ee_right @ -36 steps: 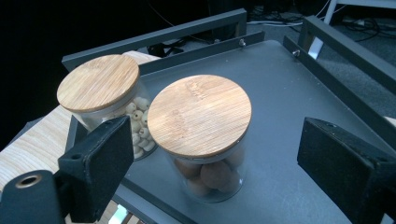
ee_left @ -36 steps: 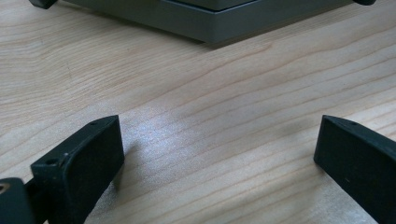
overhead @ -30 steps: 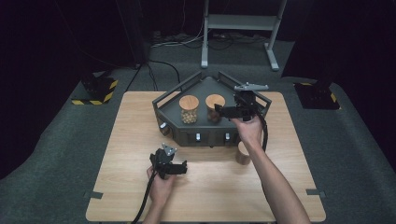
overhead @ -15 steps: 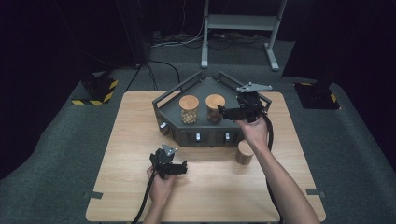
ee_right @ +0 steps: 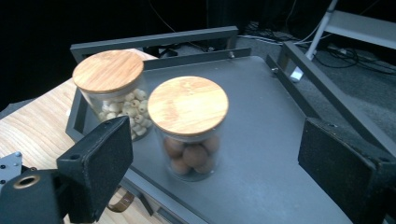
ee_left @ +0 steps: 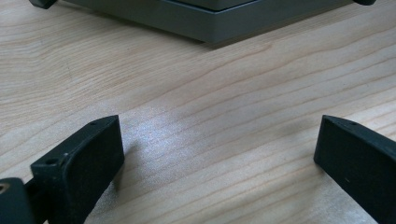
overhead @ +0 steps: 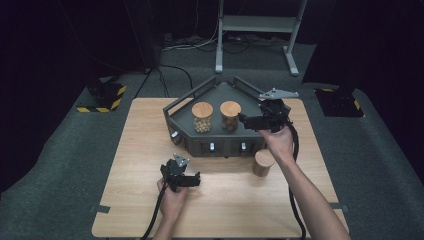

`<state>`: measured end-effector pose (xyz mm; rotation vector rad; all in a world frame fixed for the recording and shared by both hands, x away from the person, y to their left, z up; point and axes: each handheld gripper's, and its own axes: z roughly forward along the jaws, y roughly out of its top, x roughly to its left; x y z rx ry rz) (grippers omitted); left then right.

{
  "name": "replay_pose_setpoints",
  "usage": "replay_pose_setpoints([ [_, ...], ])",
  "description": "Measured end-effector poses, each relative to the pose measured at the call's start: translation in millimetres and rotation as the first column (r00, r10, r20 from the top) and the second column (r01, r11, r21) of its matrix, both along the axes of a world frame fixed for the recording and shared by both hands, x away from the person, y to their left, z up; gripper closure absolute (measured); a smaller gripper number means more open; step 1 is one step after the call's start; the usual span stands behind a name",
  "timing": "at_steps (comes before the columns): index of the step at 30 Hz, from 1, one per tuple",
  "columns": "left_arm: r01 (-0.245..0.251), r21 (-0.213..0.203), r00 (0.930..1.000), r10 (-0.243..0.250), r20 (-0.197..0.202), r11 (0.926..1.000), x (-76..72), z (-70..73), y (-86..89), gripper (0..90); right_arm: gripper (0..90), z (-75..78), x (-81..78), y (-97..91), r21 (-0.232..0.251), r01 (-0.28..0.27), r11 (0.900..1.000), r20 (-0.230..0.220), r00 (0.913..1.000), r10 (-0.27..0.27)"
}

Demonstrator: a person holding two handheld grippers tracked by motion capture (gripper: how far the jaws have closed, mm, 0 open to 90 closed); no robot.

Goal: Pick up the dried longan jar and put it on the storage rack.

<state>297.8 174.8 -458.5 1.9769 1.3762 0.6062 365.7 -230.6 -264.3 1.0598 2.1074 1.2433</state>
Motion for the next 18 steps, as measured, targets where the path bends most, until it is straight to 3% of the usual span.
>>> replay_pose_setpoints([
  [9, 0.0, 0.0, 1.0, 0.0, 0.0, 1.0, 0.0, 0.1, 0.1, 1.6, 9.6, 2.5, -4.2, -15.3, 0.03, 0.021, 0.9993, -0.004, 0.9998, -0.021],
  [18, 0.0, 0.0, 1.0, 0.0, -0.001, 1.0, 0.1, 0.1, 0.1, 1.6, 9.1, 2.3, -5.5, -17.3, 0.015, 0.006, 0.9999, -0.006, 1.0, -0.006],
])
